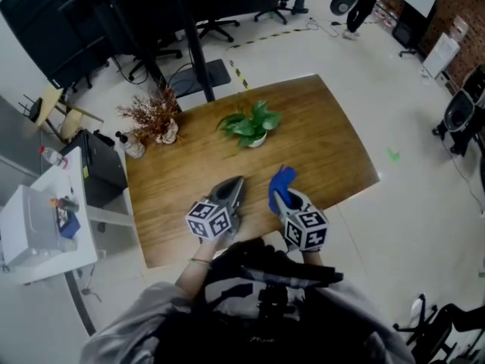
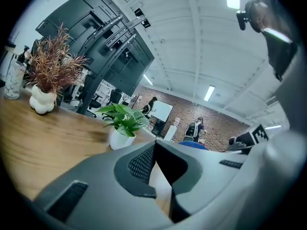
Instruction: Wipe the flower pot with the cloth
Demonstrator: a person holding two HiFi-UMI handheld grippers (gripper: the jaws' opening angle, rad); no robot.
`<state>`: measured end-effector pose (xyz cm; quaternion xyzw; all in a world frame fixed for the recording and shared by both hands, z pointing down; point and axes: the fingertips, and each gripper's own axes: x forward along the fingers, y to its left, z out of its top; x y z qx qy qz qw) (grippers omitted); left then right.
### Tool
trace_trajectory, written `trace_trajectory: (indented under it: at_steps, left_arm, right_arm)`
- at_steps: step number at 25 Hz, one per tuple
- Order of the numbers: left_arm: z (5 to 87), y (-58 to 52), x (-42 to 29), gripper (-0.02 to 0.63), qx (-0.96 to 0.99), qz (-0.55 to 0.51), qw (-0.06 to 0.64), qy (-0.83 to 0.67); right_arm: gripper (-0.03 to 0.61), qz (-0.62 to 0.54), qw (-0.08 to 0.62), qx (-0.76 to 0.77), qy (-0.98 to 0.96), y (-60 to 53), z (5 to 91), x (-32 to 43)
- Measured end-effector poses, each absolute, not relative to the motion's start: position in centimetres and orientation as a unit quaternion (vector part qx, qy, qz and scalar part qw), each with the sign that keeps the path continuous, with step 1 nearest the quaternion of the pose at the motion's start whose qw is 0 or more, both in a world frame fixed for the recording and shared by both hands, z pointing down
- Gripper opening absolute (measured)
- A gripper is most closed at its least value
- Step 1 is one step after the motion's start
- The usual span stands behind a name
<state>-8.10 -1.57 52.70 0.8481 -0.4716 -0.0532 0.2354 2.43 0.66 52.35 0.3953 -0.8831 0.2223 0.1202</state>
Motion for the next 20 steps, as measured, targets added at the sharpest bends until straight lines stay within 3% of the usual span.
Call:
trace_trajectory:
  at_steps: [20]
  left_arm:
    - [53.8,-1.9,-9.7,0.006,0.831,-0.055,0.248,-0.495]
  right_arm:
    - [0.057,0.213,0.131,0.384,-0.889,0.3,52.8,1.7]
